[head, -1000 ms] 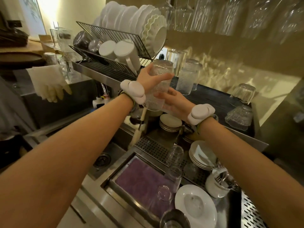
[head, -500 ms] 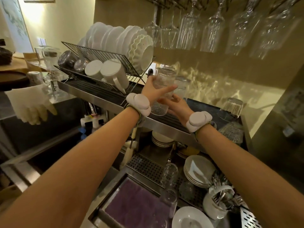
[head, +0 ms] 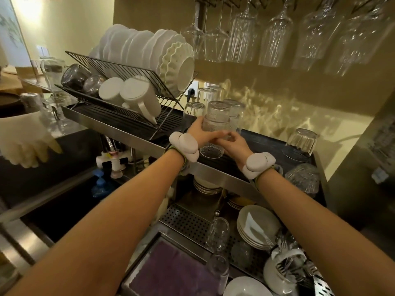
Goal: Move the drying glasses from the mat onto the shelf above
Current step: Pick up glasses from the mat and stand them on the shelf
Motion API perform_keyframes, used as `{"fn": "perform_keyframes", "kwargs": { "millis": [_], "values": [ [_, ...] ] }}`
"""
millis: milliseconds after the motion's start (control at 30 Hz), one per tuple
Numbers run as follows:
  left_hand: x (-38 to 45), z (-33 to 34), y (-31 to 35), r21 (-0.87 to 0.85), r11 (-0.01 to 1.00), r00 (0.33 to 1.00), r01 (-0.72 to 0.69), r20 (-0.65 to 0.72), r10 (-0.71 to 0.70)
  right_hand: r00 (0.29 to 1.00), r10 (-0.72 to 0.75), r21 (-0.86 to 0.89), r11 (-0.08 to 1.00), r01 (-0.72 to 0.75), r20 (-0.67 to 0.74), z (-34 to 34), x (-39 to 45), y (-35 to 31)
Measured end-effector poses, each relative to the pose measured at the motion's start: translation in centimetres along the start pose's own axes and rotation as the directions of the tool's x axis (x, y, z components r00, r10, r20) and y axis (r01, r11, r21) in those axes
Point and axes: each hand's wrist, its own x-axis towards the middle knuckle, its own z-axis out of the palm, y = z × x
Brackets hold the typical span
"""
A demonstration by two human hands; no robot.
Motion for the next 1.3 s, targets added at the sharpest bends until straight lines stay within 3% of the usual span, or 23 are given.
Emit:
{"fn": "perform_keyframes", "kwargs": {
  "millis": [833, 1300],
  "values": [
    [1.5, 0.8, -1.2, 0.021, 0.999, 1.0, 0.025, 0.001, -0.025, 0.996, 0.091, 0.15, 0.984, -0.093, 0.02, 0.1, 2.1, 1.7],
    [1.7, 0.7, -1.1, 0.065, 0.996, 0.998, 0.054, -0.018, -0.053, 0.993, 0.116, 0.078, 0.99, -0.117, 0.012, 0.0, 2.0, 1.5]
  ]
}}
